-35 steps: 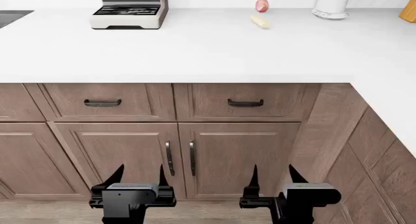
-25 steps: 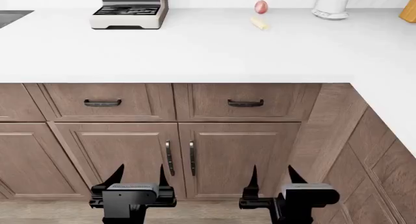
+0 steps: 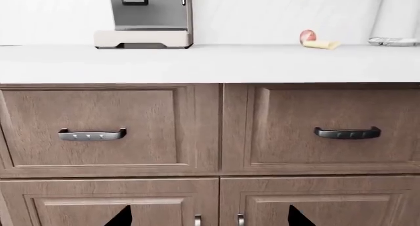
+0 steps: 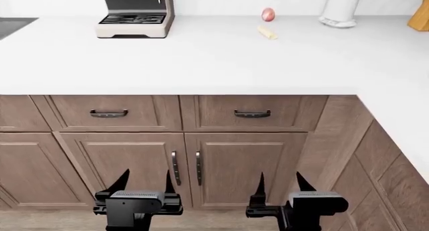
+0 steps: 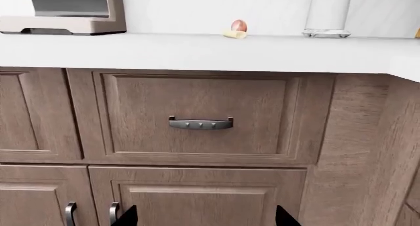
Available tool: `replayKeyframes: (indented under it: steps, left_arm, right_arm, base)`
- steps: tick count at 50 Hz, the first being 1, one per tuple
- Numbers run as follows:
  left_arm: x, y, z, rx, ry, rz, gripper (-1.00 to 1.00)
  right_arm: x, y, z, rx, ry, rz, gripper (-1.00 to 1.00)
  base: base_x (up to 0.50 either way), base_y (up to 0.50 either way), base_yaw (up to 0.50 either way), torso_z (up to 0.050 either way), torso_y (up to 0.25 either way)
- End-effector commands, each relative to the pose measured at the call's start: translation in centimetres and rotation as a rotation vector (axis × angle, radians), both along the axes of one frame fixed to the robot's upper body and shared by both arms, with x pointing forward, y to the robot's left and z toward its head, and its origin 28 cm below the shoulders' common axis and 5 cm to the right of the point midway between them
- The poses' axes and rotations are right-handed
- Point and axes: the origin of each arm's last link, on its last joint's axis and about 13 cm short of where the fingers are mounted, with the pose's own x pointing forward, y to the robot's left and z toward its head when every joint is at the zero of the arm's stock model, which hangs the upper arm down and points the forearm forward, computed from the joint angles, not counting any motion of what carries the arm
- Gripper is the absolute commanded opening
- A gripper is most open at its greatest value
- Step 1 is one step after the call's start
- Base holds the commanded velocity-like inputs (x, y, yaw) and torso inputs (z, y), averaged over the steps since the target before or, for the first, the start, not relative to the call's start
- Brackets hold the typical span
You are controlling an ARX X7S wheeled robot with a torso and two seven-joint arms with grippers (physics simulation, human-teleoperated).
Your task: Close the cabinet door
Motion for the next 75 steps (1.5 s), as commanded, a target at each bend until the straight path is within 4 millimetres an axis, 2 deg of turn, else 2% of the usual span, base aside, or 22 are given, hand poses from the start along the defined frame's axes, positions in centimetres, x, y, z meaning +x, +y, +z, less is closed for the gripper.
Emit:
replayKeyframes:
  steps: [1, 5, 9, 14, 24, 30, 34, 41, 46, 62, 66, 75]
  left_arm:
    - [0.0, 0.0, 0.1, -0.011, 0.005, -0.006, 1.0]
    - [0.3, 0.4, 0.8, -0.034, 0.003, 0.014, 1.0]
    - [0.9, 1.2, 2.6, -0.041, -0.039, 0.05, 1.0]
    - [1.7, 2.4, 5.6, -0.034, -0.106, 0.084, 1.0]
    - [3.1, 3.6, 13.4, -0.006, -0.276, 0.079, 1.0]
    - [3.4, 3.8, 17.6, 0.005, -0.356, 0.054, 1.0]
    - [3.5, 3.9, 19.9, -0.001, -0.396, 0.051, 1.0]
    - [3.3, 4.3, 23.1, 0.006, -0.451, 0.058, 1.0]
    - [2.8, 4.7, 24.7, -0.01, -0.482, 0.069, 1.0]
    - [0.4, 4.9, 29.6, -0.006, -0.64, 0.078, 1.0]
    - [0.3, 5.0, 30.1, -0.004, -0.646, 0.079, 1.0]
    - [-0.2, 5.4, 29.7, 0.006, -0.708, 0.126, 1.0]
  right_arm:
    - [0.0, 0.0, 0.0, -0.013, -0.01, 0.0, 1.0]
    - [0.2, -0.1, 0.8, -0.056, -0.043, -0.011, 1.0]
    - [0.6, -0.8, 2.9, -0.057, -0.074, -0.033, 1.0]
    - [1.4, -1.8, 6.6, -0.071, -0.141, -0.066, 1.0]
    - [2.3, -3.0, 16.0, -0.098, -0.298, -0.065, 1.0]
    - [2.4, -3.4, 20.4, -0.111, -0.385, -0.074, 1.0]
    - [2.3, -3.6, 22.5, -0.102, -0.417, -0.074, 1.0]
    - [2.2, -3.8, 25.4, -0.122, -0.467, -0.079, 1.0]
    - [1.8, -4.1, 26.6, -0.107, -0.497, -0.101, 1.0]
    - [-0.9, -4.3, 31.3, -0.061, -0.658, -0.101, 1.0]
    - [-1.1, -4.4, 31.8, -0.063, -0.675, -0.101, 1.0]
    - [-2.3, -4.7, 32.0, -0.047, -0.706, -0.098, 1.0]
  base:
    - [0.0, 0.0, 0.0, 0.05, 0.006]
    - [0.0, 0.0, 0.0, 0.05, 0.005]
    - [0.0, 0.0, 0.0, 0.05, 0.006]
    - [0.0, 0.0, 0.0, 0.05, 0.001]
    - [0.0, 0.0, 0.0, 0.05, 0.0]
    - [0.0, 0.0, 0.0, 0.05, 0.0]
    - [0.0, 0.0, 0.0, 0.05, 0.0]
    - [0.0, 0.0, 0.0, 0.05, 0.0]
    - [0.0, 0.0, 0.0, 0.05, 0.0]
    - [0.0, 0.0, 0.0, 0.05, 0.0]
    - [0.0, 0.0, 0.0, 0.05, 0.0]
    - [0.0, 0.0, 0.0, 0.011, 0.0]
